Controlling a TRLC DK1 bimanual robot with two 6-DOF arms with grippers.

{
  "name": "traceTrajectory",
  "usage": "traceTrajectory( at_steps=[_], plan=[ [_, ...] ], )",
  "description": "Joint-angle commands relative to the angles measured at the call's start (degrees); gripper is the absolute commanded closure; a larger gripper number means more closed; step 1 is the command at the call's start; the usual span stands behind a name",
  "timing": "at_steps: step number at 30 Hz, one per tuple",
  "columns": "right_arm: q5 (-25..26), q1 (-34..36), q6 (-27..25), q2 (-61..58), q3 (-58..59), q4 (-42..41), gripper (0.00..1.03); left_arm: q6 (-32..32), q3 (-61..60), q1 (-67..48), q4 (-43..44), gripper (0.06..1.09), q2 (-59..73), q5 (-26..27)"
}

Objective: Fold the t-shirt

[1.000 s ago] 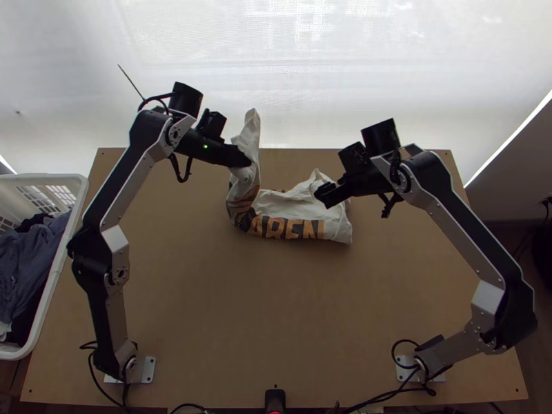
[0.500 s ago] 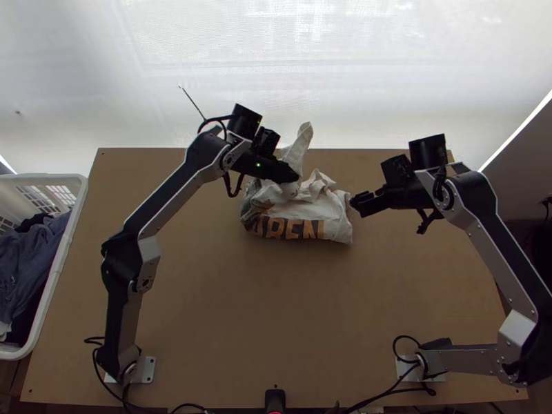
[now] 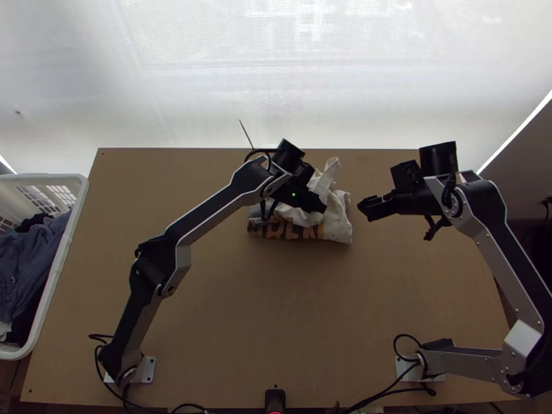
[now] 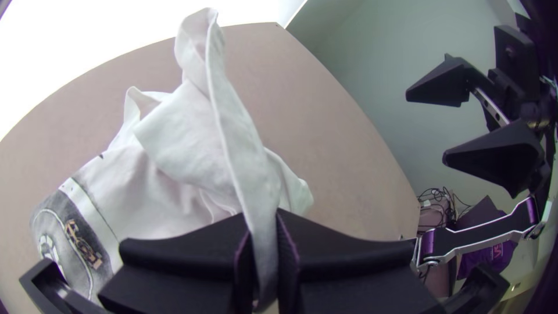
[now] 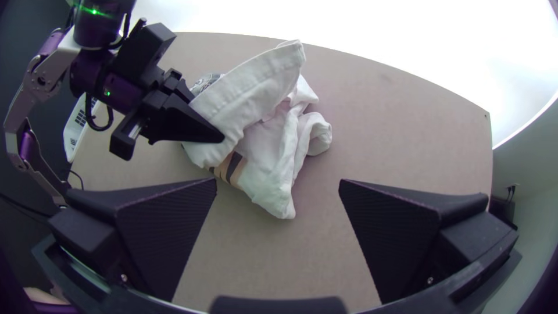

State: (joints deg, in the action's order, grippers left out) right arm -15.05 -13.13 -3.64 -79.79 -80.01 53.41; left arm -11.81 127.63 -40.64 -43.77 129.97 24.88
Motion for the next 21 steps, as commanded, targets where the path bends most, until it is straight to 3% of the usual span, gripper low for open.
traceTrajectory(
  at_steps=[1,10,11,13,15,16,21],
  plan=[
    [0.02,0.21,0.21,1.3,1.26,-0.15,0.05,-0.14,-0.02,-2.86,0.61,1.05,3.27,-0.71],
    [-0.07,0.03,0.3,3.32,4.16,-0.41,0.05,-1.19,1.65,-3.21,2.64,1.05,6.79,-2.21],
    [-0.07,0.03,0.3,3.59,4.6,-0.41,0.05,-1.19,2.09,-3.3,2.72,0.96,7.14,-2.21],
    [0.02,-0.06,0.3,4.03,5.48,-0.5,0.05,-1.19,2.27,-3.48,3.16,0.51,6.87,-2.21],
    [0.02,0.03,0.21,4.2,6.27,-0.67,0.05,-1.19,2.53,-3.48,3.16,0.19,5.47,-2.12],
    [0.02,0.12,-0.05,4.2,6.53,-0.76,0.05,-1.37,2.8,-3.39,3.16,0.1,4.59,-2.03],
    [0.02,0.21,-0.32,3.41,7.67,-4.63,0.05,-1.11,3.06,-1.28,-0.88,0.1,-2.62,-1.68]
  ],
)
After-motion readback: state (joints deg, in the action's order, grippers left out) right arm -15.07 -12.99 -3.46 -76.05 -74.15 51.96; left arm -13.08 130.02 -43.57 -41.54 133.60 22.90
